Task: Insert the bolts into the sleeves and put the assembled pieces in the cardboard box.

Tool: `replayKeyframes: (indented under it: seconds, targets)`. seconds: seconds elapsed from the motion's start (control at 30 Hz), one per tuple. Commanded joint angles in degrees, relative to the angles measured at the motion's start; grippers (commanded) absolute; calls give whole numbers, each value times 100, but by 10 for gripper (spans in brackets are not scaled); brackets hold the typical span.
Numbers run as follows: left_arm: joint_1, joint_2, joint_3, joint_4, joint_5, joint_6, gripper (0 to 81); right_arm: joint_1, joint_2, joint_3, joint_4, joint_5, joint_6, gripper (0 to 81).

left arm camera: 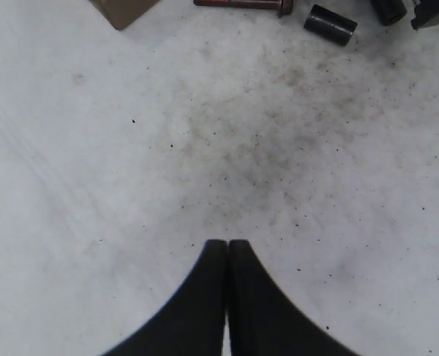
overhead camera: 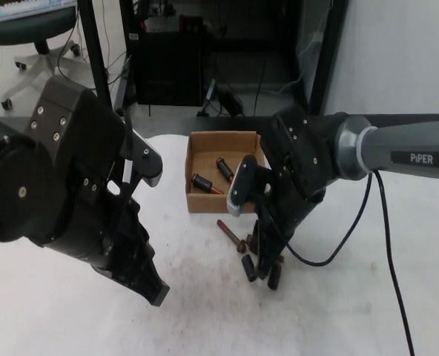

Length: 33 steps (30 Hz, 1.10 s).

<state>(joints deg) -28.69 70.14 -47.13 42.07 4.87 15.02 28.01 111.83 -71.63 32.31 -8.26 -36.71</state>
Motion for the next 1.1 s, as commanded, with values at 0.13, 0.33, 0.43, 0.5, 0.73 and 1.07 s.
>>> replayKeyframes:
  seconds: [0.13,0.33,0.43,0.5,0.73,1.07]
  targets:
    - [-8,-71,-85,209,669,-223,2,-286,-951,-12,-347,-280,873,8]
    - [-289,-16,-326,-184,944,-522,2,-689,-1804,-12,-203,-280,1421,8]
    - [-498,217,-627,-384,978,-877,2,-910,-2206,-12,19,-233,1437,8]
    - [-654,577,-952,-397,1129,-1065,2,-1067,-2414,-12,219,-187,1474,8]
    - [-1078,2396,-2414,-199,1154,-1422,2,-1655,-3105,-12,854,-154,1791,8]
    - [-1295,4312,-4633,792,1274,-1422,213,-2360,-3734,-12,1464,-289,1916,8]
